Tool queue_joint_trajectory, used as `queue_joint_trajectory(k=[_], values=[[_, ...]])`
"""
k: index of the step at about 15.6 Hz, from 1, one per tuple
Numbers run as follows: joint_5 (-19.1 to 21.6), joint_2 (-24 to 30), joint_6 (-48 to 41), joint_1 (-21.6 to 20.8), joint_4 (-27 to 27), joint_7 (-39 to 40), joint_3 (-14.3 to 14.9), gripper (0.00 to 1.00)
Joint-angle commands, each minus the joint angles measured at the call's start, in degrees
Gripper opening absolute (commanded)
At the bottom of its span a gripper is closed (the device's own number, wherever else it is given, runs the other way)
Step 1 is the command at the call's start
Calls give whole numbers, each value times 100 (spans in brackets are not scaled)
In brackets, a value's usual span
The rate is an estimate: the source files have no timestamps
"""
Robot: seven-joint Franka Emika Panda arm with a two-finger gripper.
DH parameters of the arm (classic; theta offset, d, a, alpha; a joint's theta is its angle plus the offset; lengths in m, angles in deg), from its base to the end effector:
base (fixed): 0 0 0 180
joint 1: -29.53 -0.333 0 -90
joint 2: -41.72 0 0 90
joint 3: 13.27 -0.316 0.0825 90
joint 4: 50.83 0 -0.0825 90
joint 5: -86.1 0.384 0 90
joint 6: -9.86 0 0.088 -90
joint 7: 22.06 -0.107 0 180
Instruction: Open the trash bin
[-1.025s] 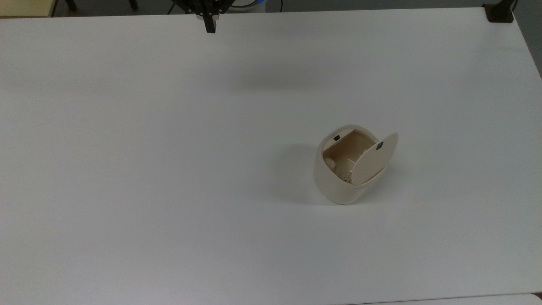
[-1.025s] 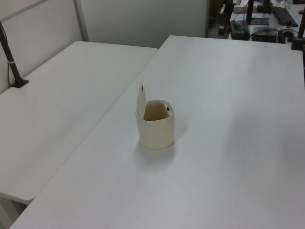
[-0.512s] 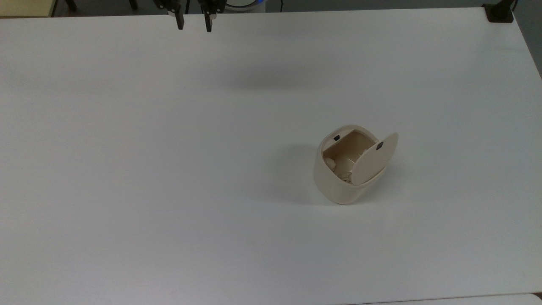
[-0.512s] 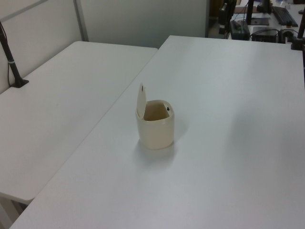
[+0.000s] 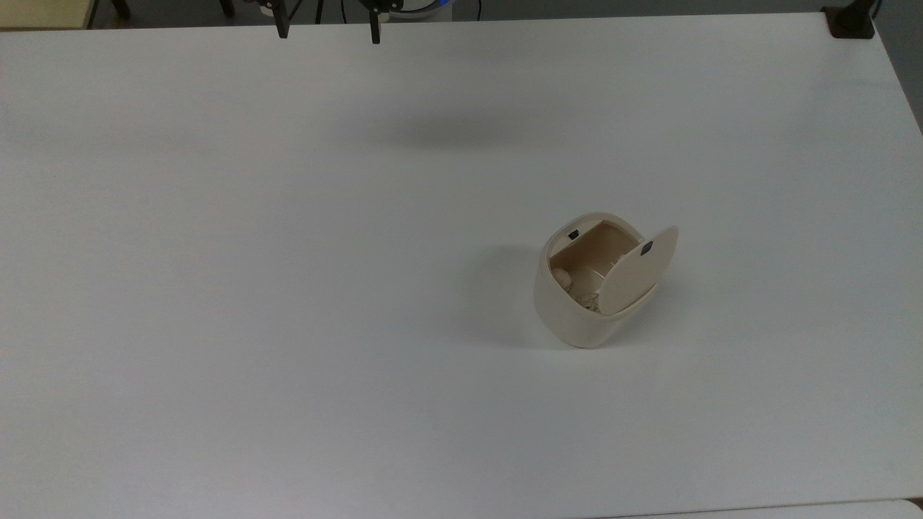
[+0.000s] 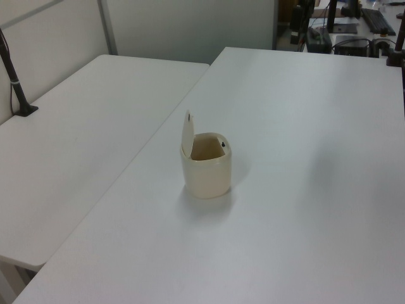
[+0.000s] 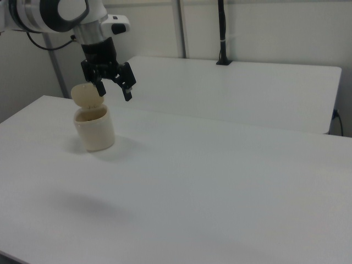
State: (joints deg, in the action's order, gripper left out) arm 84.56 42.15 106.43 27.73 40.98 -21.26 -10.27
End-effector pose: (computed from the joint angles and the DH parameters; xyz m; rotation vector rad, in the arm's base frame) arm 0.5631 -0.0145 0.6243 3.1104 -0.0080 0.1402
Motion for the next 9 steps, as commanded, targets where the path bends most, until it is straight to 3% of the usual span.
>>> queue_joint_trajectory(k=[1, 9], values=[[-66, 177, -182, -74, 100, 368, 105, 100], [-48, 142, -147, -83, 82, 386, 114, 100]])
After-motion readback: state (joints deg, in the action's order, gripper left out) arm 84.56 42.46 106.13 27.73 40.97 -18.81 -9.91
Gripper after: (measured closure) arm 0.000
